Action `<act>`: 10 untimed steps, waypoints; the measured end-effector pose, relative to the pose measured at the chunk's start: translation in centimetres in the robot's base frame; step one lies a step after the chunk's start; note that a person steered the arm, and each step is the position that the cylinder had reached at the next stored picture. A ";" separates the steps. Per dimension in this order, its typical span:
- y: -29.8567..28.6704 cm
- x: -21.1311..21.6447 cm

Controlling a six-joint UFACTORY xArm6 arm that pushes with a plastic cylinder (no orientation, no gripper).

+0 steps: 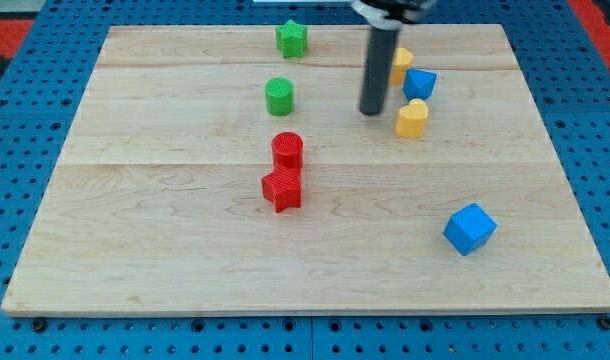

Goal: Keep yellow heart on top right to blue cube

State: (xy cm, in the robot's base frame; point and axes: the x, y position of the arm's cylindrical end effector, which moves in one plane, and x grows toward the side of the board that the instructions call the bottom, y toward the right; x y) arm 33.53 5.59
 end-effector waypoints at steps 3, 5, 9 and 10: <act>5.7 6.5; 1.1 4.8; 8.2 11.3; 10.1 13.2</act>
State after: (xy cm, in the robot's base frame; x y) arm 46.72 15.64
